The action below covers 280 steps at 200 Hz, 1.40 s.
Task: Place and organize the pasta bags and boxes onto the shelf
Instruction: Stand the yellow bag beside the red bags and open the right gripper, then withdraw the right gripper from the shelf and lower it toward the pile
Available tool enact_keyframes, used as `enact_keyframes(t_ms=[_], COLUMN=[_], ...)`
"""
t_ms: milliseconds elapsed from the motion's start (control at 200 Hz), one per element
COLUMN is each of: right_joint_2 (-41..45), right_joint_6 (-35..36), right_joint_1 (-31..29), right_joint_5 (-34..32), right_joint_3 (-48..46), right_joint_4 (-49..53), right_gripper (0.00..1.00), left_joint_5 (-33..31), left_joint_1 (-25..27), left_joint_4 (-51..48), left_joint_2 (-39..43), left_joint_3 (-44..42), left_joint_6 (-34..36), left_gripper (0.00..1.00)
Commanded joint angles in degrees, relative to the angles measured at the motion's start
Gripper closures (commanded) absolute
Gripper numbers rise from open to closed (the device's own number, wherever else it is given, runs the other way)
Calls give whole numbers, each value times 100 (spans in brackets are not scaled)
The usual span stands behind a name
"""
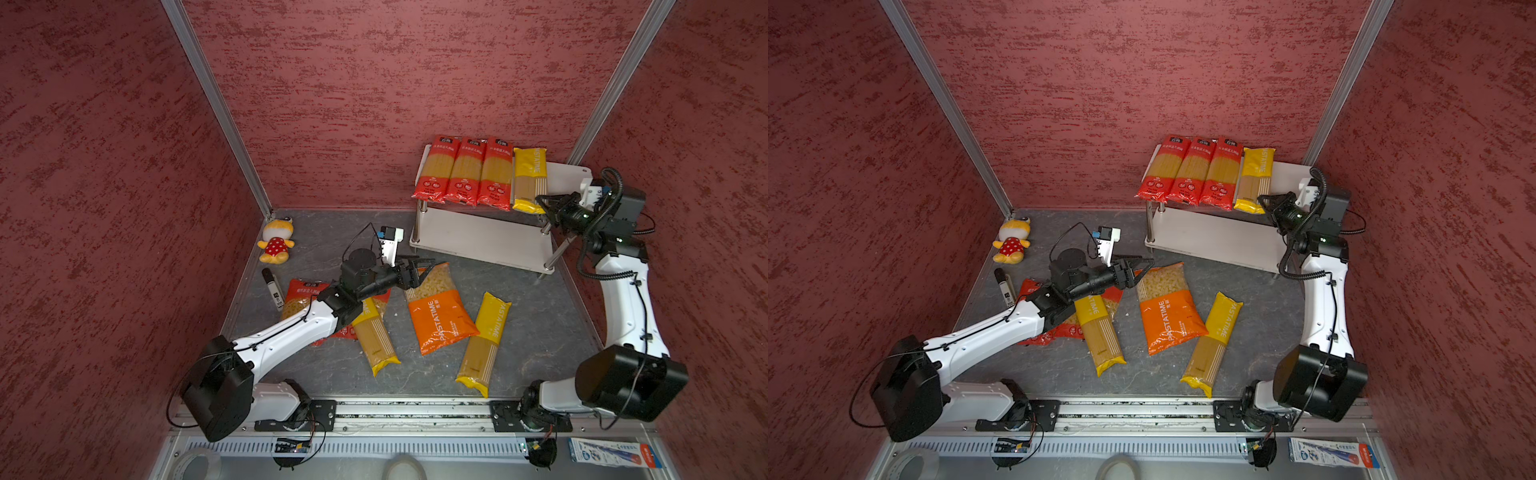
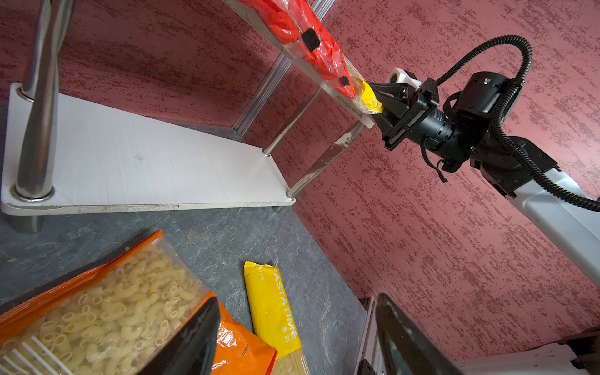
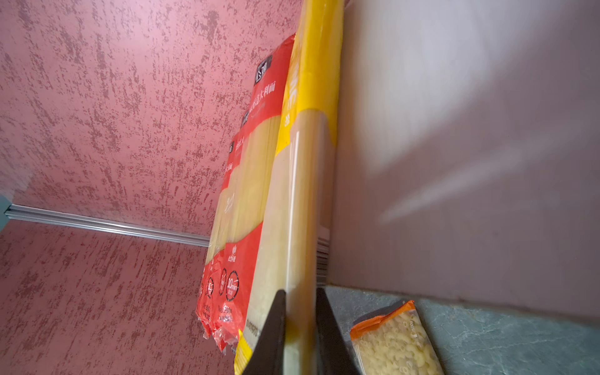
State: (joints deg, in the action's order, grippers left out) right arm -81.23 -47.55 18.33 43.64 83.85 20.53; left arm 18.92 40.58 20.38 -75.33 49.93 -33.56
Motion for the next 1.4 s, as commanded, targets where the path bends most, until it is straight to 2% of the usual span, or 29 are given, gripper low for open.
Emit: enact_keyframes(t_ms=[0, 591, 721, 927, 1172, 1398], right_joint_2=[-89, -410, -238, 81, 581, 1190], right_joint_6=[208, 342, 342, 434, 342, 79], right_joint_1=[-191, -399, -384, -331, -301, -330], right_joint_5=[343, 536, 399, 224, 283, 397], right_joint_3=[83, 267, 86, -87, -549, -1117], right_joint_4=[-243, -144, -146, 2, -73, -292], right_gripper=[100, 100, 75, 54, 42, 38], left_joint_5=[-99, -246, -266, -305, -329, -284], left_joint_1=[36, 29, 14, -14, -85, -216], left_joint_4=[-43, -277, -328, -377, -392, -386], left_joint_2=[142, 321, 365, 475, 561, 556], left_joint_3=[-19, -76, -109, -192, -327, -350], left_joint_6=[131, 350, 383, 420, 430, 439], left_gripper=[25, 25, 25, 25, 25, 24])
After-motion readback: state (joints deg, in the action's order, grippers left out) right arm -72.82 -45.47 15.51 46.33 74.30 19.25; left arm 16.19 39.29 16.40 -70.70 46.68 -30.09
